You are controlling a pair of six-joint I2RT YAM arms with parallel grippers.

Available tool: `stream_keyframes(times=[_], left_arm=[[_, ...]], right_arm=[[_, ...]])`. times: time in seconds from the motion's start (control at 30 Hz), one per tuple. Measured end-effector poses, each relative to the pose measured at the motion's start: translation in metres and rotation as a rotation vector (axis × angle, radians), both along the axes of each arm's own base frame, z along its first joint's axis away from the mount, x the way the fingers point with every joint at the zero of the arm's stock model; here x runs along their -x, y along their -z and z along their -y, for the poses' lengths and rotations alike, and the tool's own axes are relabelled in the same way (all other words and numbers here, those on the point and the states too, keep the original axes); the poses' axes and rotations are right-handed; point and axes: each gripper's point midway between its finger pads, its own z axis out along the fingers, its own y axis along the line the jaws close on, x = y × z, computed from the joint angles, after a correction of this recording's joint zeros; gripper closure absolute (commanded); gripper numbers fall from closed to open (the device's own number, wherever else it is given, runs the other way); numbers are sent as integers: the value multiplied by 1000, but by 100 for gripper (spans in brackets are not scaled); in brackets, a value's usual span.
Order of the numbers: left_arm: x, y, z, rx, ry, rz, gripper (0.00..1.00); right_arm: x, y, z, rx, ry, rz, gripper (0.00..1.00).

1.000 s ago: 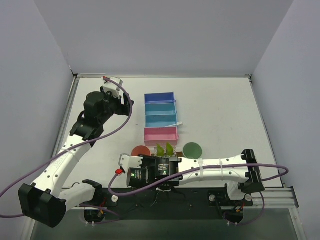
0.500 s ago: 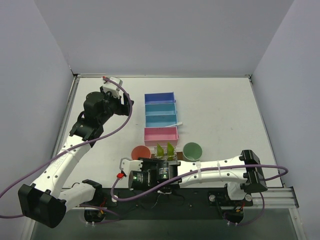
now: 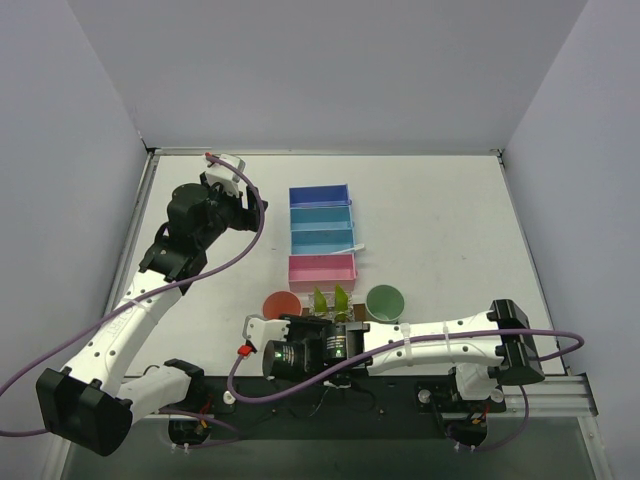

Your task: Prepare toiletry sets of a toothbrush and toothpaste on the tray

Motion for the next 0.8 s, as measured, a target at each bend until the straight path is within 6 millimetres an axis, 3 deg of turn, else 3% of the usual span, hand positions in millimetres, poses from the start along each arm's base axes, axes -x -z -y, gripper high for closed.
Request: stream_keyframes(times=[0.43,0.57,0.8], left_arm=[[0,0,0,0,0,0,23],[0,0,0,0,0,0,23],[0,0,0,0,0,0,23]], right_arm=[[1,-1,1,-12,-2,-5,66],[3,-5,1,-38,-11,-22,53],[9,-12,1,-90,-35,-64,46]])
